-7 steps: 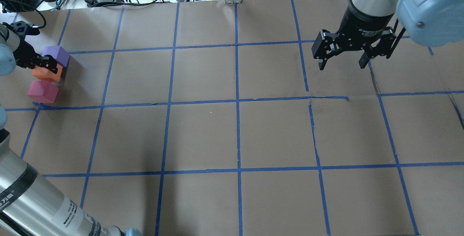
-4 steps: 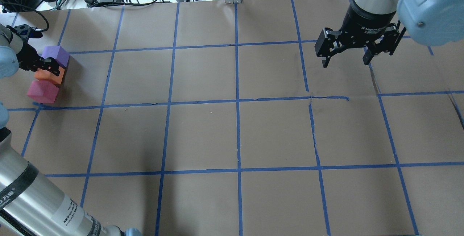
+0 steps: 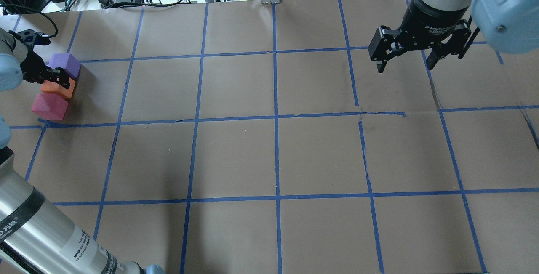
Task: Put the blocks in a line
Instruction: 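Lower the orange cube between the purple and pink cubes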
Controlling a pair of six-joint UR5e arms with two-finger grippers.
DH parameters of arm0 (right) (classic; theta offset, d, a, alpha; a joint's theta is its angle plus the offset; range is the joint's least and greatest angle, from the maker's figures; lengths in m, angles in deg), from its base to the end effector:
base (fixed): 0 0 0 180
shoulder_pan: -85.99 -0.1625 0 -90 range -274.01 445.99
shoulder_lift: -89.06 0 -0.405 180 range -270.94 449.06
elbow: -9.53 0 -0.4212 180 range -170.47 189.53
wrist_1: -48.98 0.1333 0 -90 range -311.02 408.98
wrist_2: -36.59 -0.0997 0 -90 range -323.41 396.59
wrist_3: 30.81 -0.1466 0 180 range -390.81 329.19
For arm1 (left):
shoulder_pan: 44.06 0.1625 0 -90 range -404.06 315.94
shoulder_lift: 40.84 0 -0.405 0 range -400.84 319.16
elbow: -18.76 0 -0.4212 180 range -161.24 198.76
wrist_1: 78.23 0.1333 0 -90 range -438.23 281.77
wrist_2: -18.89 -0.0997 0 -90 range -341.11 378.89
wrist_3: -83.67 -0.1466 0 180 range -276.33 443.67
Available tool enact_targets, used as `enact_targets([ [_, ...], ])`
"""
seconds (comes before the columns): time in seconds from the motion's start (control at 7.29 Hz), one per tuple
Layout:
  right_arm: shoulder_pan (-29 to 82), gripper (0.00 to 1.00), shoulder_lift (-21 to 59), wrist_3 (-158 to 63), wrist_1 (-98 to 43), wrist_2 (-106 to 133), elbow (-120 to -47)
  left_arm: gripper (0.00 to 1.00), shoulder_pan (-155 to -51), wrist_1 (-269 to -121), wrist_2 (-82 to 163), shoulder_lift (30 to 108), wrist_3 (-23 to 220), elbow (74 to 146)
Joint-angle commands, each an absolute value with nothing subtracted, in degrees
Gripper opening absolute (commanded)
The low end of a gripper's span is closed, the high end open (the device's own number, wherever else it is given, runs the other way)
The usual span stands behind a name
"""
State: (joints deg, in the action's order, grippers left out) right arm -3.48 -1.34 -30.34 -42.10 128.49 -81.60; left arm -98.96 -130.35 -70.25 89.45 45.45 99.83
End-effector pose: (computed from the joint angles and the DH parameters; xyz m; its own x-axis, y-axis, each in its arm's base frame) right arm 0.1236 -0.5201 0.4162 -0.9994 0.0012 0.0332 0.0011 1.0000 -0.0058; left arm 0.3131 -0.6811 0.1179 -0.9969 0.0523 -0.0585 0.0579 0.9935 -0.0984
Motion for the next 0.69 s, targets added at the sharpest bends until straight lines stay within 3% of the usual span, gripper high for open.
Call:
enact_targets([
  [0.0,-3.5,1.0,-2.0,-30.5,-42.3,128.1,-81.8,0.09,-98.6,-130.3,-70.1,89.5,45.5,100.6],
  [0.27,-3.4,1.0,-2.3,-30.6,-42.3,128.3,-81.8,0.1,-98.5,-130.3,-70.1,89.6,45.5,100.6],
  [0.41,-3.3,1.0,-2.3,-30.6,-42.3,128.4,-81.8,0.78,-98.5,-130.3,-70.3,89.9,45.4,100.6],
  [0.55,-3.3,1.0,-2.3,-30.6,-42.4,128.5,-81.9,1.0,-98.5,-130.3,-70.5,89.9,45.2,100.6],
])
